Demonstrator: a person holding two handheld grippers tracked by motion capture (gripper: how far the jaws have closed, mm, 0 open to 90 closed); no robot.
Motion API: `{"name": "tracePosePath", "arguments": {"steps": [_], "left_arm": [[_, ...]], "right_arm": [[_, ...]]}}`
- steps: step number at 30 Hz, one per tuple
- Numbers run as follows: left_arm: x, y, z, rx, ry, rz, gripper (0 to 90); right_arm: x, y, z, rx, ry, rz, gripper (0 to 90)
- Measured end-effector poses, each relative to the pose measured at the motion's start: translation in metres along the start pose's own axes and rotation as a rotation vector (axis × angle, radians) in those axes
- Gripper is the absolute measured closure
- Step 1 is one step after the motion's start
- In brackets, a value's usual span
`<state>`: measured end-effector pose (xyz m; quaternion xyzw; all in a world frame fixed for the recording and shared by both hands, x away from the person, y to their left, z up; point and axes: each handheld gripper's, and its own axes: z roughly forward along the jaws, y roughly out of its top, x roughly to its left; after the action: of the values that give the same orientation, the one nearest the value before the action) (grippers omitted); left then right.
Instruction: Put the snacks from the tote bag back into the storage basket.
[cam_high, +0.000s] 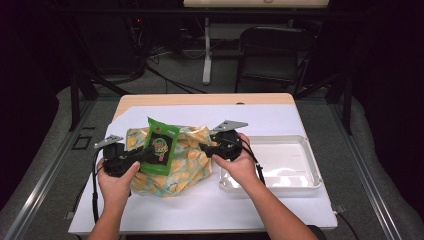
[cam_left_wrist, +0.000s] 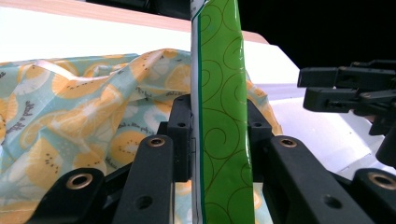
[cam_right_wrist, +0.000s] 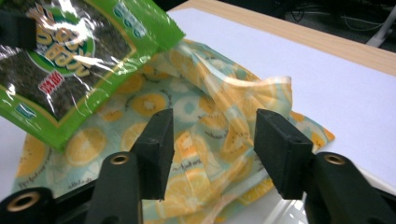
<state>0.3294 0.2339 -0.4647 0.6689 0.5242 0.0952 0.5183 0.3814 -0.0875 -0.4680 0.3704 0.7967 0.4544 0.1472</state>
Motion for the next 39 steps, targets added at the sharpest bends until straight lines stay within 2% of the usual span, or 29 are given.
{"name": "tracePosePath", "arguments": {"steps": [4, 15, 26, 31, 39], "left_arm": [[-0.003, 0.002, 0.000, -0.004, -0.005, 0.013, 71.6], [-0.014, 0.009, 0.006, -0.008, -0.017, 0.050, 71.6], [-0.030, 0.025, 0.007, -0.019, -0.016, 0.090, 71.6], [-0.038, 0.032, 0.010, -0.022, -0.021, 0.107, 71.6], [-0.050, 0.041, 0.022, -0.017, -0.040, 0.135, 71.6]], "right_arm": [[-0.003, -0.004, -0.001, 0.004, 0.014, 0.017, 50.0], [-0.006, -0.011, -0.007, 0.010, 0.008, 0.038, 52.0], [-0.012, -0.013, -0.016, 0.001, 0.012, 0.054, 52.8], [-0.012, -0.012, -0.020, -0.020, 0.022, 0.063, 52.7], [-0.013, -0.011, -0.025, -0.048, 0.066, 0.116, 52.0]]}}
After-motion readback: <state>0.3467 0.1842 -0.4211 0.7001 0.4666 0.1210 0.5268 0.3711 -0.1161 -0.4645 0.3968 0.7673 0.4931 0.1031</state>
